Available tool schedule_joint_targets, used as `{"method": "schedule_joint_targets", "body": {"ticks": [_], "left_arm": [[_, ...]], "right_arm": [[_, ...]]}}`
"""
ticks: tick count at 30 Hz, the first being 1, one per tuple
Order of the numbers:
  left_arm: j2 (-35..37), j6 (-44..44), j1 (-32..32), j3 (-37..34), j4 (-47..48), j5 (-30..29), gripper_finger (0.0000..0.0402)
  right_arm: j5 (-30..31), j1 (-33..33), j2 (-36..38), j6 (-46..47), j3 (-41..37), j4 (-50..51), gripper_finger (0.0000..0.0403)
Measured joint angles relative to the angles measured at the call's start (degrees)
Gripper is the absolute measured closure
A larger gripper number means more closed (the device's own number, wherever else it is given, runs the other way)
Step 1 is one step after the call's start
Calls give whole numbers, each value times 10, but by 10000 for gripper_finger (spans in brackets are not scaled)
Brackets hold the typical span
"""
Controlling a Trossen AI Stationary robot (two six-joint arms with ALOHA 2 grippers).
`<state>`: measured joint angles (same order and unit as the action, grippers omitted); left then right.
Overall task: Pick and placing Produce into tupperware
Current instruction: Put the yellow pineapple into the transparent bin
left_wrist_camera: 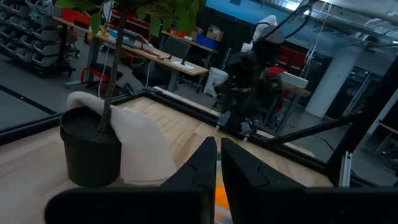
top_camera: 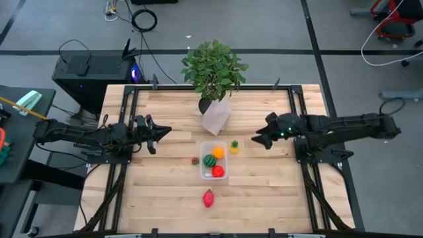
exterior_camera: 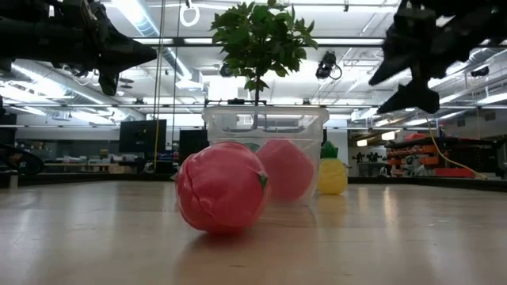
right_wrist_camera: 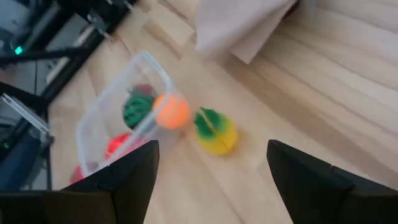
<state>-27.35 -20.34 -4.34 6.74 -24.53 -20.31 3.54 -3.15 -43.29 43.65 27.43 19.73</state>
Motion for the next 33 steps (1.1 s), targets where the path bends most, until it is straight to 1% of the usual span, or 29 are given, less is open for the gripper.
{"method": "schedule_joint_targets", "body": {"ticks": [5, 9, 12, 15, 19, 24, 28, 31, 33], "left_arm": [[0, 0, 0, 0, 0, 0, 379], [0, 0, 0, 0, 0, 0, 387], [0, 0, 0, 0, 0, 0, 389], [0, 0, 0, 0, -1, 0, 388], [0, 0, 0, 0, -1, 0, 381], [0, -1, 0, 0, -1, 0, 380], [0, -1, 0, 0, -1, 0, 386], [0, -1, 0, 0, -1, 0, 389], [0, -1, 0, 0, -1, 0, 389]], "right_arm": [[-125, -109, -25, -106, -5, -10, 100], [-222, -186, -62, -182, 0, -47, 100], [-263, -222, -95, -229, 0, -71, 100], [-287, -236, -127, -271, 3, -96, 100], [-302, -237, -174, -343, 40, -100, 100], [-294, -234, -220, -428, 137, -62, 100], [-263, -212, -260, -498, 232, 47, 100], [-217, -178, -298, -526, 297, 133, 100], [-192, -151, -323, -542, 329, 167, 100]]}}
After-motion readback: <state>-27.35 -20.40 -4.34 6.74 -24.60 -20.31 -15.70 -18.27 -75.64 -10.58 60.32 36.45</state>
